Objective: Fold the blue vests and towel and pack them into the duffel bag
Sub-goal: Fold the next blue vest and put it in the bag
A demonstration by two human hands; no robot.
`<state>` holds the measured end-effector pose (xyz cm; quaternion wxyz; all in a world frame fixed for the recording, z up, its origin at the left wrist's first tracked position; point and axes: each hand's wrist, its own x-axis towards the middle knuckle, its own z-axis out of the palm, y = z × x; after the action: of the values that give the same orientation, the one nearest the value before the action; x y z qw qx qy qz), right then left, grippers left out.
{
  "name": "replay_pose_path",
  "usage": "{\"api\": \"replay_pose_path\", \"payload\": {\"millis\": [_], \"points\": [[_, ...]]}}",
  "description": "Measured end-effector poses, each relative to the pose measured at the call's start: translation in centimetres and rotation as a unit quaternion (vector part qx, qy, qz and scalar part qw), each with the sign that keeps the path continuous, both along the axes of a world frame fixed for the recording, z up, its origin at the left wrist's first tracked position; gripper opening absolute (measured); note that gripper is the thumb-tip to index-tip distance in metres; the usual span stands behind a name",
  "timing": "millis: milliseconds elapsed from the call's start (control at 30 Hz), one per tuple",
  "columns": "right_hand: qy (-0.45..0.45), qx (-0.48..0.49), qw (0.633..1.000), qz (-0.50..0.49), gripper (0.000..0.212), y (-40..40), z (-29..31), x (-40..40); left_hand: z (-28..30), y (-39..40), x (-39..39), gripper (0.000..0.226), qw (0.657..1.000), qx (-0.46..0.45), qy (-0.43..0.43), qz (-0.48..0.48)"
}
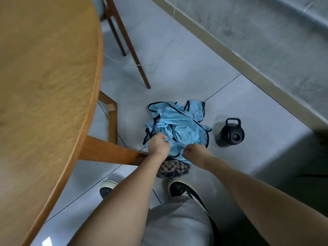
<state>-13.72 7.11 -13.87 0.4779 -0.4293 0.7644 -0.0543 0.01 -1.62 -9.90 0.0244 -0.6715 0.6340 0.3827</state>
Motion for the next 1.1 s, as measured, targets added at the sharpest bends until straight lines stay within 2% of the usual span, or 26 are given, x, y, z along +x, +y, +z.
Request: {"api": "replay_pose_path", "payload": {"millis": [67, 167, 267, 333, 400, 433, 500, 533, 667, 800, 933, 1100], "points": [[0.005, -0.006, 1.0, 0.006, 0.026, 0.4, 2.3, -0.2, 2.6, 0.5, -0.2, 0.016, 1.0, -0.009, 0.019, -0.01], [-0.017, -0.032, 0.999, -0.005, 0.047, 1.5, 5.8, -0.4, 7.3, 1.3, -0.6, 0.008, 0.997, -0.039, 0.071, 0.014], [-0.027, -0.086, 0.996, -0.003, 0.075, 2.6, 10.2, -0.1, 12.7, 2.5, -1.0, 0.011, 0.986, -0.079, 0.142, 0.048], [-0.037, -0.124, 0.991, -0.023, 0.082, 3.2, 13.2, 0.1, 16.5, 3.5, -1.1, 0.012, 0.974, -0.106, 0.19, 0.07], [-0.033, -0.158, 0.986, -0.032, 0.074, 3.7, 16.1, 0.2, 20.4, 4.6, -0.9, 0.011, 0.959, -0.132, 0.239, 0.077], [-0.028, -0.172, 0.984, -0.029, 0.062, 4.0, 17.8, 0.3, 22.5, 5.1, -0.8, 0.01, 0.95, -0.144, 0.266, 0.076], [-0.012, -0.198, 0.98, -0.029, 0.023, 4.6, 21.1, 0.4, 26.5, 6.0, -0.6, 0.01, 0.935, -0.166, 0.308, 0.064], [-0.004, -0.217, 0.976, -0.03, 0.01, 5.0, 22.9, 0.5, 28.5, 6.4, -0.4, 0.011, 0.928, -0.177, 0.324, 0.056], [0.025, -0.317, 0.946, -0.059, 0.013, 6.6, 30.2, 0.5, 36.9, 7.6, 0.9, 0.013, 0.898, -0.235, 0.372, 0.021], [0.053, -0.421, 0.901, -0.087, 0.016, 7.8, 39.1, 0.4, 45.6, 8.3, 2.9, 0.015, 0.859, -0.309, 0.408, -0.018], [0.098, -0.502, 0.854, -0.096, 0.015, 8.5, 47.8, 0.8, 54.1, 8.6, 5.6, 0.017, 0.831, -0.375, 0.409, -0.039], [0.09, -0.579, 0.807, -0.072, 0.018, 8.9, 58.4, 3.5, 64.8, 8.6, 10.4, 0.016, 0.792, -0.463, 0.398, -0.019]]}}
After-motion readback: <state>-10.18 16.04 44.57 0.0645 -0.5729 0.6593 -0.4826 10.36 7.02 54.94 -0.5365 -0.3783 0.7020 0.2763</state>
